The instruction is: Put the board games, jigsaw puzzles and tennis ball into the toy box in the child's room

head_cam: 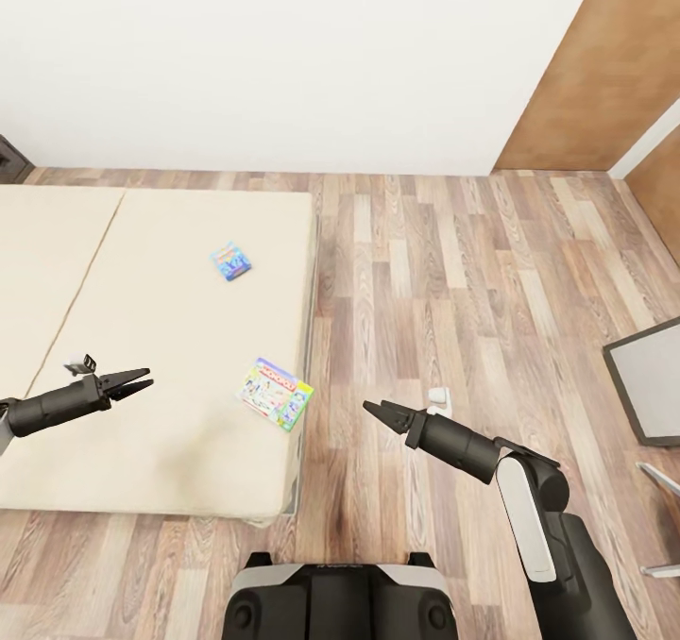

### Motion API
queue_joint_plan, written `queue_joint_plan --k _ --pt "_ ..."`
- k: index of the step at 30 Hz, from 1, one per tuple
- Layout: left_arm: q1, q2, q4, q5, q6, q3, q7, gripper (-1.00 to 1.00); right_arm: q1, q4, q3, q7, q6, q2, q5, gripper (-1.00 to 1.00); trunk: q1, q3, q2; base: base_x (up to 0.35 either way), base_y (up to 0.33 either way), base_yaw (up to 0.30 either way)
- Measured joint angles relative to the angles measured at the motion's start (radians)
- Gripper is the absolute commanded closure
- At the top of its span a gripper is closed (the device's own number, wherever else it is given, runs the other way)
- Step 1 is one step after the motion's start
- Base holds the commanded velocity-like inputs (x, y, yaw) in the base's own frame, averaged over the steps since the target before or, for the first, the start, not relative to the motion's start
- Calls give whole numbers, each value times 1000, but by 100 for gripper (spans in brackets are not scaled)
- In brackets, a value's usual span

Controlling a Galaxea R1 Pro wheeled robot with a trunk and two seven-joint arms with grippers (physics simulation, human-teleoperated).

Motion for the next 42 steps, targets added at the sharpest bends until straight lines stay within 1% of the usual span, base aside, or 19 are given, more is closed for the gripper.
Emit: queue_joint_plan --k 28,42 --pt "0 -4 0 0 0 -1 0 -100 0 0 0 -1 -3 1 0 -100 0 46 0 0 0 77" --pt "0 -9 0 -1 0 0 0 -100 0 0 0 -3 -2 1 0 -100 0 67 0 0 0 -4"
